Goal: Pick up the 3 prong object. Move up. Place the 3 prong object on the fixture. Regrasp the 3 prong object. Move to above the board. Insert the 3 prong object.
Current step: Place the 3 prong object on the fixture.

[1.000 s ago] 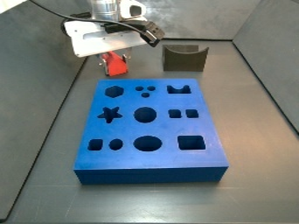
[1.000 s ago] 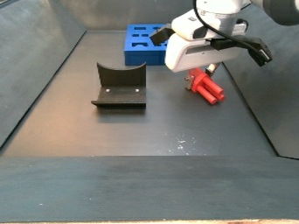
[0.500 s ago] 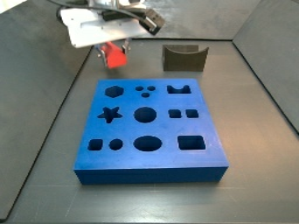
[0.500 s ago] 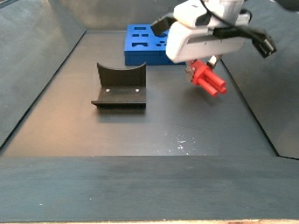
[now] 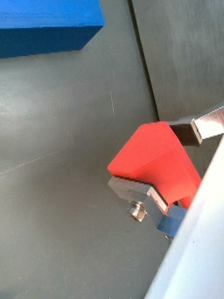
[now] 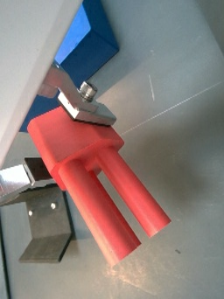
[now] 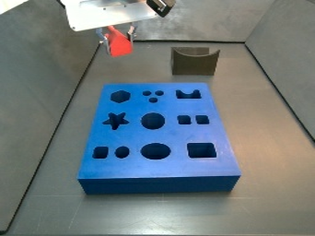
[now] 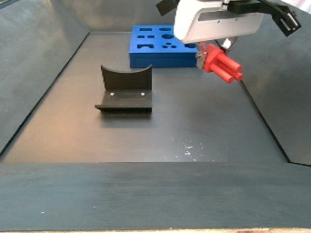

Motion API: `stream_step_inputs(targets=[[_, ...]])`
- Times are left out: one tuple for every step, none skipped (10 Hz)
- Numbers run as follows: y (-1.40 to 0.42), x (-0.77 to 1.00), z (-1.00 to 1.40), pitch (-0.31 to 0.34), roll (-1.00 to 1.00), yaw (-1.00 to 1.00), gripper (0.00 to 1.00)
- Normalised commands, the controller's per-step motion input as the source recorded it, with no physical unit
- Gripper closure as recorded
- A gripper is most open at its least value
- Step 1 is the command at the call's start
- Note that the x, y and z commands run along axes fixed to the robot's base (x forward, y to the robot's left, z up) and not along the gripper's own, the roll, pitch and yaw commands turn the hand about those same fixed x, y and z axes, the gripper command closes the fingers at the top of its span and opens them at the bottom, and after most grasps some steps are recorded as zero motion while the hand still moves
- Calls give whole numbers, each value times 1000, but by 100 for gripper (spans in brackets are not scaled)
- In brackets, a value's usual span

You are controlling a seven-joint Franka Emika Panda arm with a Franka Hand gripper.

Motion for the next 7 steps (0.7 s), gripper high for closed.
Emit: stream_step_inputs(targets=[[-1, 3, 1000, 9, -6, 3, 100], [-2, -4, 1000, 22, -9, 3, 100], [-6, -11, 1000, 34, -14, 3, 100], [-9, -15, 1000, 37, -19, 3, 100], [-13, -19, 1000, 41, -26, 4, 100], [-15, -20, 1000, 42, -29, 5, 100], [-15, -18, 886, 46, -37, 8, 100]])
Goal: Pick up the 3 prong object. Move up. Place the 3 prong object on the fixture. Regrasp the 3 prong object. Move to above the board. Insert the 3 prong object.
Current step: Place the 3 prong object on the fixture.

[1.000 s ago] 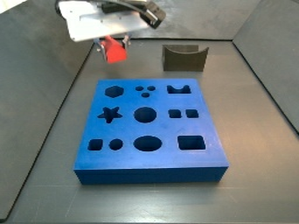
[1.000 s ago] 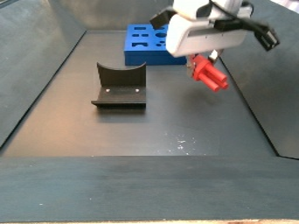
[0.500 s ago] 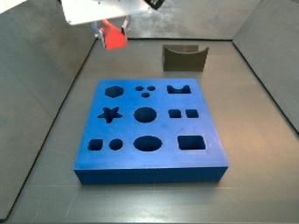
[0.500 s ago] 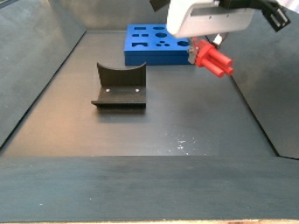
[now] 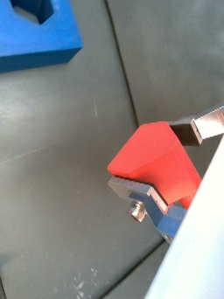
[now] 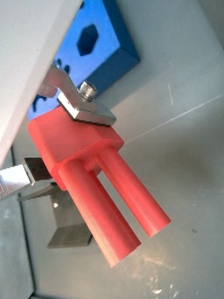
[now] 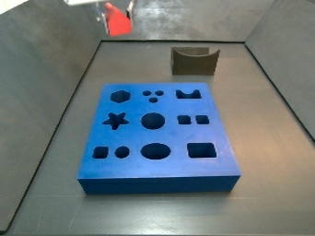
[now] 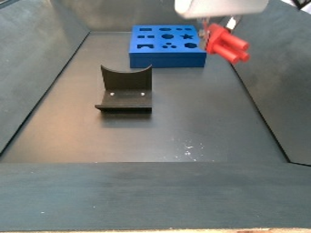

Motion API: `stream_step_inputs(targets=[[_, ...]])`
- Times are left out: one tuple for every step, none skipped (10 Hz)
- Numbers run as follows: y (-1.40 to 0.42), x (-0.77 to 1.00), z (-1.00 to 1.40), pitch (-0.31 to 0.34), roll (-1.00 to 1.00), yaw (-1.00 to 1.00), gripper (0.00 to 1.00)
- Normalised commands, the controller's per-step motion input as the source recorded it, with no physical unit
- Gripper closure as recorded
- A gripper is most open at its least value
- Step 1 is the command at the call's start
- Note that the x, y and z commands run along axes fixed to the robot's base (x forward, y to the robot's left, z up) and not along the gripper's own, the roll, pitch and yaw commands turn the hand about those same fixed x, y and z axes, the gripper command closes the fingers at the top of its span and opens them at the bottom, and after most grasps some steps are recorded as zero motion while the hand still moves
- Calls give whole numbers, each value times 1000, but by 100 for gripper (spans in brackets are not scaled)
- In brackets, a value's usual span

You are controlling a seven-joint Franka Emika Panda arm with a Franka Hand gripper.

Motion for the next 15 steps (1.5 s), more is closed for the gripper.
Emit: stream_step_inputs(targets=[[-15, -16, 793, 52, -40, 9, 100], [-15, -6, 609, 59, -48, 11, 100], [-16, 1, 470, 68, -53, 12, 100], [-18, 8, 281, 78, -61, 12, 100], [721, 1000, 468, 208, -35, -1000, 100], [718, 1000, 409, 240, -48, -1000, 100], [702, 1000, 388, 271, -53, -1000, 100], [649, 1000, 338, 306, -50, -938, 100], [599, 1000, 304, 272, -38, -701, 100], [547, 1000, 273, 236, -25, -459, 100], [470, 1000, 235, 195, -15, -254, 100], [420, 1000, 216, 176, -11, -165, 100], [383, 1000, 194, 168, -10, -111, 100], [335, 1000, 169, 160, -14, -72, 100], [303, 1000, 151, 155, -19, -57, 100]])
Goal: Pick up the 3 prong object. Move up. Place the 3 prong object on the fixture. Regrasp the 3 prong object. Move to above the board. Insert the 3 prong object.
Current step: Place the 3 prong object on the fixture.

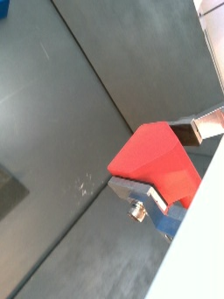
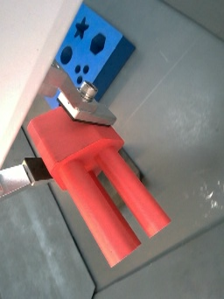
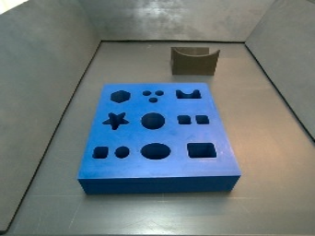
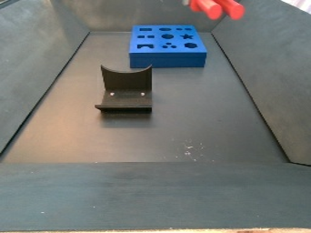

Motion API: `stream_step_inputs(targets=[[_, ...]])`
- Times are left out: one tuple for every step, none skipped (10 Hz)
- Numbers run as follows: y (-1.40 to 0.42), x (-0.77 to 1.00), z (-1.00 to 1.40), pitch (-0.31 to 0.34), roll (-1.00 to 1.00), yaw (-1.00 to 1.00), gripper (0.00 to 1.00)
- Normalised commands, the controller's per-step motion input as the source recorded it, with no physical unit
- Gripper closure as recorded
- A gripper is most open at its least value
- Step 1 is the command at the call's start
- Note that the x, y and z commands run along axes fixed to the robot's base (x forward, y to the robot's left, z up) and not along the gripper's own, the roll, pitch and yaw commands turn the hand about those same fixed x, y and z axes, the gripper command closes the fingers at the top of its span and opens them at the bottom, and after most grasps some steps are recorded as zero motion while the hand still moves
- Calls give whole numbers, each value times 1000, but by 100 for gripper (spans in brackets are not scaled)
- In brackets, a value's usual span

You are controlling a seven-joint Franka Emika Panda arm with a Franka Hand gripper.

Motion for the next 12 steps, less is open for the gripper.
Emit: stream_step_inputs(targets=[[281, 1000, 140, 155, -23, -50, 100], [228, 1000, 113, 156, -35, -39, 100], [206, 1000, 103, 158, -41, -37, 100], [170, 1000, 78, 152, -51, -38, 100], [-692, 1000, -592, -55, -1000, -109, 100], [-710, 1000, -613, -61, -1000, -112, 100], [-561, 1000, -532, -74, -1000, -109, 100], [-427, 1000, -400, -77, -1000, -109, 100], [-374, 1000, -350, -77, -1000, -109, 100], [-273, 1000, -272, -65, -1000, -105, 100], [-208, 1000, -218, -46, -1000, -105, 100], [-122, 1000, -153, -20, -1000, -99, 100]])
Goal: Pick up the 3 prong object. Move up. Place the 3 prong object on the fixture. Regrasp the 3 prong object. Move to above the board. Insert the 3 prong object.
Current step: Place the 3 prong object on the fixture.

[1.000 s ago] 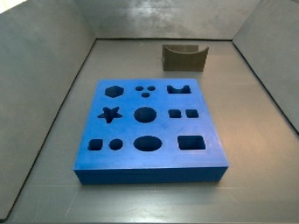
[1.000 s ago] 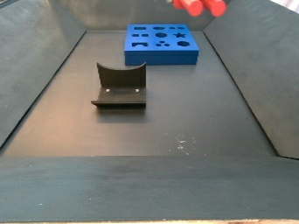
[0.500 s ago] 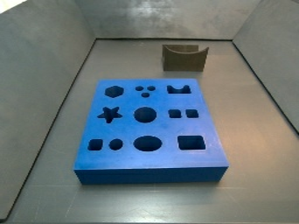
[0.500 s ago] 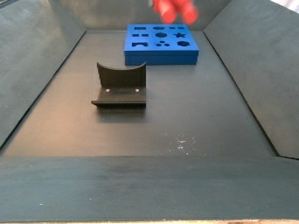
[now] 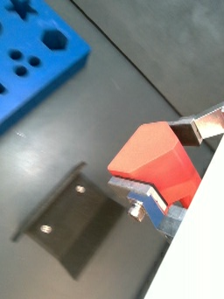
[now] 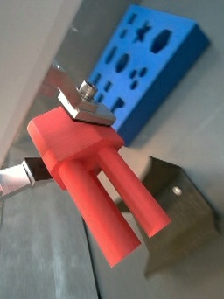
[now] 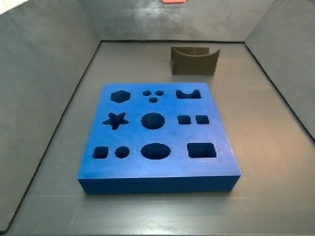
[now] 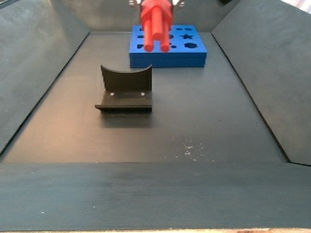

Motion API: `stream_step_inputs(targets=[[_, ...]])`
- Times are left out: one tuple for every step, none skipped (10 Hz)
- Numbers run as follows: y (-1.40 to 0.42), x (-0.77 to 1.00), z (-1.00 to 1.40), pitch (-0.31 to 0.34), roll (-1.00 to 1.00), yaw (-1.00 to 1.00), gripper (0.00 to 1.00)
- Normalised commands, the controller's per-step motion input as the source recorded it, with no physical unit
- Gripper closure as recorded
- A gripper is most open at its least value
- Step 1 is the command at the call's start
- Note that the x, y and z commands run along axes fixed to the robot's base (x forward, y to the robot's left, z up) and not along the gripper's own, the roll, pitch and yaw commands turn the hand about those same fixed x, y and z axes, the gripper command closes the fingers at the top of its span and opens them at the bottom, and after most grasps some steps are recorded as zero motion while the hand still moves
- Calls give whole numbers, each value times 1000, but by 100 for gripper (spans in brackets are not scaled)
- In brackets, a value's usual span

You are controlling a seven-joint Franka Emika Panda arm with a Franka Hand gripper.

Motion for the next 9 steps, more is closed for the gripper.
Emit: stream_step_inputs(targets=[[-83, 1000, -127, -8, -977, -97, 100], [-17, 911, -82, 9, -763, -75, 100], [9, 832, -60, 20, -603, -66, 100], [26, 755, -44, 27, -440, -62, 100], [26, 648, -27, 38, -258, -58, 100], [27, 556, -17, 41, -201, -59, 100], [32, 466, -23, 39, -181, -49, 100], [30, 355, -18, 50, -164, -42, 100], [28, 278, -15, 62, -153, -41, 100]])
